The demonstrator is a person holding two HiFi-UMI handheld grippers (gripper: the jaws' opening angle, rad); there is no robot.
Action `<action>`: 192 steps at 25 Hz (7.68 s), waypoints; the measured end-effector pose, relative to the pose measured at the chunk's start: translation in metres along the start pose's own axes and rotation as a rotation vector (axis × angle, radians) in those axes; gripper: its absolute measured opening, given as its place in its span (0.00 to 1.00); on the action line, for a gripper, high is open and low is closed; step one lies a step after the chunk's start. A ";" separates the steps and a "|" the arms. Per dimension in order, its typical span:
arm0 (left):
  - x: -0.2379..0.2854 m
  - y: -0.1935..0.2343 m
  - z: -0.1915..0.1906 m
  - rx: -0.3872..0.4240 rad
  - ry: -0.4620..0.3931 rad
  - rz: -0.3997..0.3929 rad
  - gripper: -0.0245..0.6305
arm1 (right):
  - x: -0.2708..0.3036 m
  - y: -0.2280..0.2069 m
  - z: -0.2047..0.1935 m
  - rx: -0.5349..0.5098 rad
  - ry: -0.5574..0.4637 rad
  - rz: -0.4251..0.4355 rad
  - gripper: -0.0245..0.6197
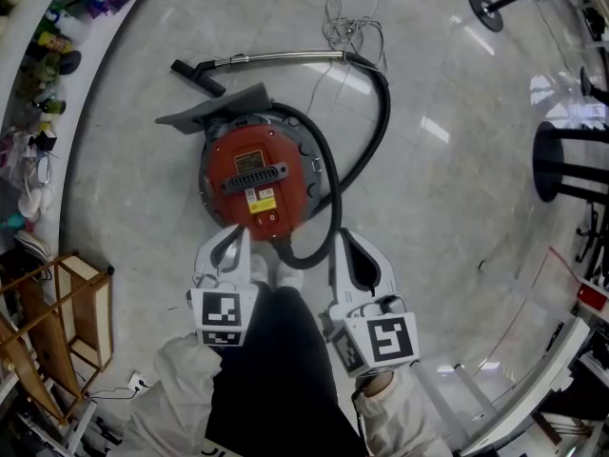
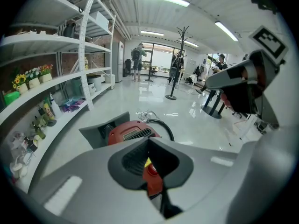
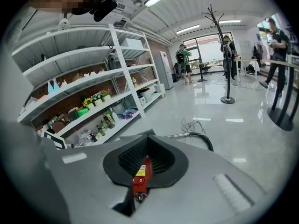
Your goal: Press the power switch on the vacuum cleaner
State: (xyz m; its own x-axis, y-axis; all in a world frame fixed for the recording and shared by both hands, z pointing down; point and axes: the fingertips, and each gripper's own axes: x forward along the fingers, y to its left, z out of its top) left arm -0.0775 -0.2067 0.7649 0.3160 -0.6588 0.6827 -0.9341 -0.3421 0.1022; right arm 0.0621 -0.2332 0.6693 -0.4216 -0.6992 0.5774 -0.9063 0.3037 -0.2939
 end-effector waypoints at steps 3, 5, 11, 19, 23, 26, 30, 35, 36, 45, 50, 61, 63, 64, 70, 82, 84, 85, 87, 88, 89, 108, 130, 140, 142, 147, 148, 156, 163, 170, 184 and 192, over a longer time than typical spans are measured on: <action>0.008 -0.005 -0.008 -0.001 0.023 -0.014 0.04 | 0.001 -0.003 0.000 0.006 -0.002 -0.006 0.04; 0.013 -0.008 -0.015 -0.005 0.036 -0.022 0.04 | 0.000 -0.002 0.000 0.013 -0.002 -0.007 0.04; 0.030 -0.014 -0.039 -0.010 0.081 -0.021 0.04 | 0.000 0.000 0.000 -0.006 0.001 0.003 0.04; 0.051 -0.017 -0.058 -0.018 0.127 -0.019 0.04 | 0.000 -0.003 -0.001 -0.003 0.012 0.001 0.04; 0.058 -0.018 -0.067 -0.021 0.149 -0.023 0.04 | 0.000 0.001 0.000 0.008 0.004 0.005 0.04; 0.062 -0.020 -0.071 -0.022 0.159 -0.028 0.04 | -0.001 0.002 -0.004 0.007 0.012 0.003 0.04; 0.066 -0.021 -0.078 -0.038 0.177 -0.026 0.04 | -0.001 0.003 -0.004 0.014 0.011 0.001 0.04; 0.069 -0.019 -0.082 -0.042 0.189 -0.023 0.04 | 0.000 0.002 -0.004 0.023 0.008 -0.002 0.04; 0.070 -0.019 -0.083 -0.043 0.190 -0.023 0.04 | 0.000 0.001 -0.004 0.023 0.005 -0.003 0.04; 0.074 -0.017 -0.092 -0.041 0.209 -0.016 0.04 | -0.001 0.000 -0.006 0.028 0.007 -0.006 0.04; 0.075 -0.018 -0.092 -0.034 0.201 -0.012 0.04 | -0.002 -0.006 -0.013 0.021 0.024 -0.014 0.04; 0.075 -0.017 -0.093 -0.039 0.196 0.004 0.04 | -0.001 -0.001 -0.010 0.034 0.009 -0.007 0.04; 0.075 -0.016 -0.093 -0.039 0.198 0.004 0.04 | -0.001 -0.001 -0.010 0.034 0.010 -0.008 0.04; 0.076 -0.016 -0.094 -0.038 0.200 0.004 0.04 | -0.001 -0.001 -0.010 0.035 0.010 -0.008 0.04; 0.075 -0.015 -0.096 -0.039 0.202 0.008 0.04 | -0.001 -0.003 -0.011 0.036 0.009 -0.012 0.04; 0.076 -0.014 -0.096 -0.037 0.200 0.012 0.04 | 0.000 -0.001 -0.017 0.038 0.025 -0.012 0.04; 0.076 -0.014 -0.098 -0.047 0.207 0.013 0.04 | 0.000 -0.001 -0.017 0.037 0.023 -0.012 0.04; 0.077 -0.013 -0.100 -0.056 0.215 0.013 0.04 | 0.000 -0.001 -0.016 0.035 0.021 -0.011 0.04; 0.077 -0.013 -0.102 -0.059 0.224 0.011 0.04 | 0.000 0.000 -0.015 0.033 0.021 -0.010 0.04; 0.077 -0.013 -0.102 -0.052 0.223 0.013 0.04 | 0.000 0.000 -0.016 0.033 0.022 -0.009 0.04; 0.077 -0.012 -0.102 -0.047 0.218 0.016 0.04 | 0.000 0.000 -0.017 0.034 0.025 -0.009 0.04; 0.083 -0.011 -0.104 -0.022 0.244 -0.025 0.04 | -0.006 0.002 -0.008 0.015 0.000 -0.007 0.04; 0.048 -0.008 -0.057 -0.011 0.166 0.011 0.04 | -0.032 0.013 0.022 -0.031 -0.054 0.011 0.04; 0.025 -0.005 -0.037 -0.017 0.140 0.023 0.04 | -0.044 0.018 0.032 -0.044 -0.049 0.017 0.04; 0.015 -0.004 -0.028 -0.011 0.132 0.029 0.04 | -0.048 0.021 0.036 -0.048 -0.049 0.019 0.04; -0.008 0.000 -0.003 0.002 0.103 0.041 0.04 | -0.059 0.030 0.053 -0.054 -0.069 0.030 0.04; -0.013 0.001 0.001 0.004 0.098 0.043 0.04 | -0.062 0.031 0.055 -0.052 -0.069 0.030 0.04; -0.040 0.009 0.049 0.030 0.031 0.060 0.04 | -0.077 0.023 0.087 -0.055 -0.122 -0.002 0.04; -0.068 0.012 0.095 0.044 -0.044 0.073 0.04 | -0.087 0.029 0.117 -0.060 -0.174 0.002 0.04; -0.099 0.019 0.126 0.053 -0.104 0.096 0.04 | -0.096 0.041 0.140 -0.071 -0.222 0.010 0.04; -0.165 0.029 0.215 0.070 -0.278 0.142 0.04 | -0.124 0.053 0.191 -0.115 -0.290 0.026 0.04; -0.191 0.025 0.240 0.095 -0.346 0.147 0.04 | -0.136 0.063 0.211 -0.141 -0.333 0.046 0.04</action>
State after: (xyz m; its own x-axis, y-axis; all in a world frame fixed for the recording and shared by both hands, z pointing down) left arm -0.1215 -0.2508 0.4637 0.2323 -0.8871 0.3989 -0.9592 -0.2770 -0.0572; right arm 0.0684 -0.2552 0.4114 -0.4503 -0.8481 0.2791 -0.8916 0.4100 -0.1923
